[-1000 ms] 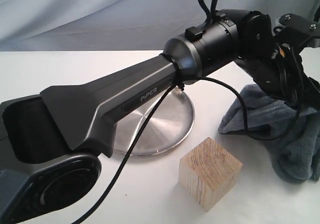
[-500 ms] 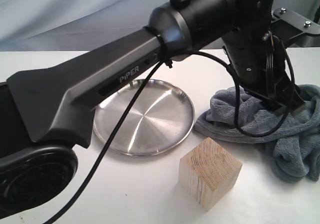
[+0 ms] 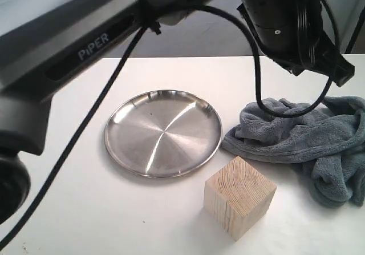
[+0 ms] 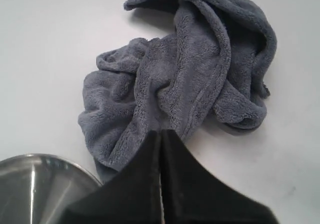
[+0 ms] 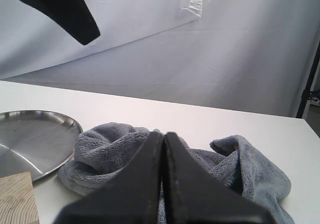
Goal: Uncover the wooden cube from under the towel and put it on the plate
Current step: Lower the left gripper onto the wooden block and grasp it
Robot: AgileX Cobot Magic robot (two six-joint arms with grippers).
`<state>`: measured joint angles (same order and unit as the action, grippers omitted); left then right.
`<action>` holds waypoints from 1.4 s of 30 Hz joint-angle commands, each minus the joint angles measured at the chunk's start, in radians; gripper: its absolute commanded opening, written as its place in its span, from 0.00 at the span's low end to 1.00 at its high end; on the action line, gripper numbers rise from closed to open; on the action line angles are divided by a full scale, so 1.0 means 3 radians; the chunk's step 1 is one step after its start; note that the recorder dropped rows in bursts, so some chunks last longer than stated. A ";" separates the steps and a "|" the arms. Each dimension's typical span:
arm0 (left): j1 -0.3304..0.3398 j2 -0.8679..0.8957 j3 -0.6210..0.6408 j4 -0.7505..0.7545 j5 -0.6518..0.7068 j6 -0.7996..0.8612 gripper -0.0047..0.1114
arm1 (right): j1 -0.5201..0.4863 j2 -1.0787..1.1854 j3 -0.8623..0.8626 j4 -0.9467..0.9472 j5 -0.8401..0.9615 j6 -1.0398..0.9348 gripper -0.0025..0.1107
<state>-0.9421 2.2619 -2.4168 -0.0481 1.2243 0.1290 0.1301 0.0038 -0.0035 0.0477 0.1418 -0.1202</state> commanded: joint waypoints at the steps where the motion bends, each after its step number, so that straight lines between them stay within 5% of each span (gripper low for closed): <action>1: -0.0013 -0.0293 0.0444 0.0001 -0.0011 -0.0075 0.04 | 0.0009 -0.0013 0.0012 0.0019 -0.0021 0.0004 0.02; 15: -0.0013 -0.0954 0.2169 -0.0151 -0.0011 -0.0231 0.11 | 0.0009 -0.0013 0.0012 0.0019 -0.0021 0.0004 0.02; 19: -0.0052 -0.0989 0.2499 -0.0131 -0.0011 -0.0231 0.39 | 0.0009 -0.0013 0.0012 0.0019 -0.0021 0.0004 0.02; 22: -0.0236 -0.0976 0.2678 0.0016 -0.0011 -0.0231 0.76 | 0.0009 -0.0013 0.0012 0.0019 -0.0021 0.0004 0.02; 25: -0.0434 -0.0976 0.2686 0.0200 -0.0142 -0.0231 0.90 | 0.0009 -0.0013 0.0012 0.0019 -0.0021 0.0004 0.02; 33: -0.0549 -0.0720 0.2686 0.0566 -0.0359 -0.0801 0.93 | 0.0009 -0.0013 0.0012 0.0019 -0.0021 0.0004 0.02; 42: -0.0549 -0.0697 0.2686 0.0358 -0.0839 -0.0870 0.93 | 0.0009 -0.0013 0.0012 0.0019 -0.0021 0.0004 0.02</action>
<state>-1.1043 2.0482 -1.6129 0.0953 1.0089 -0.1159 0.1301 0.0038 -0.0035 0.0477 0.1418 -0.1202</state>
